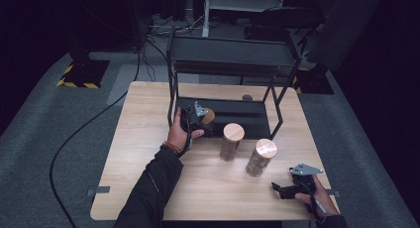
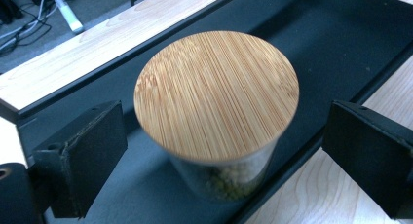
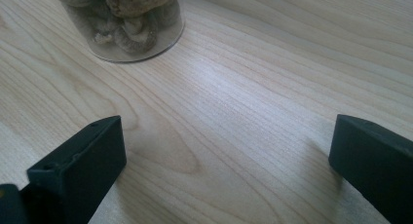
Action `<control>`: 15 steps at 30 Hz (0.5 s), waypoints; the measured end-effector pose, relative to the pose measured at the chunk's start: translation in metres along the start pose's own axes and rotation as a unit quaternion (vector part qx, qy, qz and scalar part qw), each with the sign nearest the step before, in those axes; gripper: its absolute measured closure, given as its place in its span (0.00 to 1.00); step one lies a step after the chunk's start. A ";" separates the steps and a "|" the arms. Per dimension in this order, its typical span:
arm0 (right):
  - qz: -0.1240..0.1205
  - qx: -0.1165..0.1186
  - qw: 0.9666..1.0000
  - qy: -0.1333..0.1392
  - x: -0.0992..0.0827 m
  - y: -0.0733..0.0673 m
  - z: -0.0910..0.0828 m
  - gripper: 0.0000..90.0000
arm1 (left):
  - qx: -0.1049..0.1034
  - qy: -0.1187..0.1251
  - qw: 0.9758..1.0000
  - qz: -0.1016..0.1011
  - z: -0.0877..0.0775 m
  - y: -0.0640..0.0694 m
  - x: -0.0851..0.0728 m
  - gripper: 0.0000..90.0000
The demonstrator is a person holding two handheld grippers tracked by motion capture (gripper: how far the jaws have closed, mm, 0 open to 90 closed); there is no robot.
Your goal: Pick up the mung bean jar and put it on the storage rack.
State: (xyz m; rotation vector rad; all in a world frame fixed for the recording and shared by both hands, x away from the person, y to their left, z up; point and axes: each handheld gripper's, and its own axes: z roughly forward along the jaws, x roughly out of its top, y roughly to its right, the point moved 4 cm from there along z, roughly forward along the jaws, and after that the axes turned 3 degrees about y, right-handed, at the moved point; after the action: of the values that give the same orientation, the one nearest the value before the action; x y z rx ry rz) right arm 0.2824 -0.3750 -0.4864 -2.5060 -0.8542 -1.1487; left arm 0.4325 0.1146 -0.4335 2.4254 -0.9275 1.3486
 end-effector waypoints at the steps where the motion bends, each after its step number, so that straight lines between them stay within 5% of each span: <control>1: 0.000 0.000 1.000 0.000 0.000 0.000 0.000 0.00 | 0.001 0.001 1.000 0.001 -0.002 0.000 -0.001 0.03; 15: 0.000 0.000 1.000 0.000 0.000 0.000 0.000 0.00 | 0.008 -0.007 0.999 0.037 -0.020 0.010 -0.020 0.03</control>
State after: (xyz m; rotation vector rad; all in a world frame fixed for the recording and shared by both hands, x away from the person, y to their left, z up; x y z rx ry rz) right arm 0.2825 -0.3750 -0.4864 -2.5058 -0.8546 -1.1489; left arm 0.4047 0.1243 -0.4399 2.4385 -1.0226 1.3687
